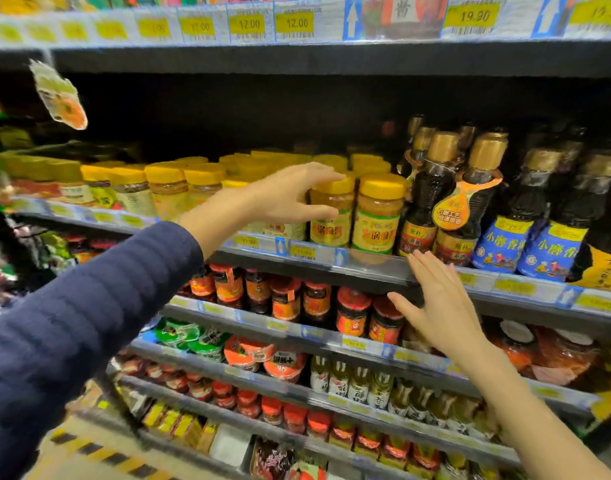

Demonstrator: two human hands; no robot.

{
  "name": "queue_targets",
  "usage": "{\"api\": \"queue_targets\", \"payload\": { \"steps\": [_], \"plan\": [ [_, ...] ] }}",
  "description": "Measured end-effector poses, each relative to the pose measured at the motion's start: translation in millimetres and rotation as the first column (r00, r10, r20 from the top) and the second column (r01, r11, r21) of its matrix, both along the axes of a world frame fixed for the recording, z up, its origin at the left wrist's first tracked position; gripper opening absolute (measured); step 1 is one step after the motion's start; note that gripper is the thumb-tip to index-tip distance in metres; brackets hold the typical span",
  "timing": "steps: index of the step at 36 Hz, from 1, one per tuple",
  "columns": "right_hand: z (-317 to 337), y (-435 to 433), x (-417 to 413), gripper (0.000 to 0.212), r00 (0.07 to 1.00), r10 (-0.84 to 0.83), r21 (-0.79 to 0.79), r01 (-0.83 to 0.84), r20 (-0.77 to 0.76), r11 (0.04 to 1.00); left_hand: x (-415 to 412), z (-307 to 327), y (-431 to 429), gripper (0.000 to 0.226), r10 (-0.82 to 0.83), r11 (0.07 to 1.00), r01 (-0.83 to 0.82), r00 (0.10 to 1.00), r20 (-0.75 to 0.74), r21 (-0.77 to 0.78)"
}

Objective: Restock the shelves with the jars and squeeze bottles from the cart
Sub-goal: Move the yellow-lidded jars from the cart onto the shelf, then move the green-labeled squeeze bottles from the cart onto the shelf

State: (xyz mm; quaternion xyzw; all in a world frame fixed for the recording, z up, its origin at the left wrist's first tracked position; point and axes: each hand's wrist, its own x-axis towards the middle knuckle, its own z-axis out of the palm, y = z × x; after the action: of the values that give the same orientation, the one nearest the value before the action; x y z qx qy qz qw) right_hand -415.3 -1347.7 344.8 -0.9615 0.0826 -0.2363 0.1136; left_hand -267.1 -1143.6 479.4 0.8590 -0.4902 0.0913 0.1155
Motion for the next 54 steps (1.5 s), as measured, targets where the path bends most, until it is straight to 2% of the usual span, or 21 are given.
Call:
{"api": "queue_targets", "payload": {
  "steps": [3, 7, 12, 19, 26, 29, 34, 39, 44, 49, 54],
  "plan": [
    [13, 8, 0, 0.069, 0.998, 0.057, 0.014, -0.056, -0.032, 0.998, -18, -16, 35, 0.059, 0.076, 0.997, -0.077, 0.997, 0.031, 0.02],
    [32, 30, 6, 0.067, 0.981, 0.186, 0.015, -0.186, -0.047, 0.983, -39, -35, 90, 0.059, 0.222, 0.966, -0.229, 0.972, 0.071, 0.123],
    [46, 73, 30, 0.072, 0.926, 0.35, -0.062, -0.361, -0.14, 0.93, -61, -55, 167, 0.067, 0.413, 0.869, -0.431, 0.902, 0.125, 0.244],
    [47, 177, 80, 0.077, 0.809, 0.516, -0.098, -0.559, -0.282, 0.823, -91, -74, 290, 0.071, 0.667, 0.698, -0.661, 0.74, 0.084, 0.276],
    [33, 328, 126, 0.067, 0.633, 0.679, -0.086, -0.752, -0.371, 0.654, -126, -95, 419, 0.067, 0.853, 0.486, -0.826, 0.519, 0.049, 0.284],
    [24, 395, 141, 0.058, 0.546, 0.733, -0.085, -0.821, -0.405, 0.565, -132, -106, 477, 0.062, 0.895, 0.411, -0.856, 0.444, 0.039, 0.314],
    [16, 505, 161, 0.07, 0.434, 0.746, -0.012, -0.868, -0.505, 0.496, -141, -114, 566, 0.062, 0.956, 0.267, -0.889, 0.294, 0.017, 0.371],
    [8, 604, 185, 0.066, 0.355, 0.766, -0.017, -0.912, -0.536, 0.41, -148, -122, 645, 0.067, 0.982, 0.186, -0.898, 0.187, -0.036, 0.398],
    [-3, 689, 210, 0.072, 0.273, 0.758, 0.012, -0.938, -0.592, 0.348, -140, -133, 707, 0.066, 0.994, 0.1, -0.901, 0.071, -0.082, 0.423],
    [-19, 762, 251, 0.069, 0.204, 0.759, 0.047, -0.954, -0.619, 0.295, -117, -150, 761, 0.066, 0.99, 0.075, -0.915, 0.019, -0.143, 0.396],
    [-39, 831, 304, 0.068, 0.164, 0.758, 0.057, -0.965, -0.632, 0.256, -73, -167, 813, 0.064, 0.991, 0.023, -0.911, -0.034, -0.131, 0.411]
  ]
}}
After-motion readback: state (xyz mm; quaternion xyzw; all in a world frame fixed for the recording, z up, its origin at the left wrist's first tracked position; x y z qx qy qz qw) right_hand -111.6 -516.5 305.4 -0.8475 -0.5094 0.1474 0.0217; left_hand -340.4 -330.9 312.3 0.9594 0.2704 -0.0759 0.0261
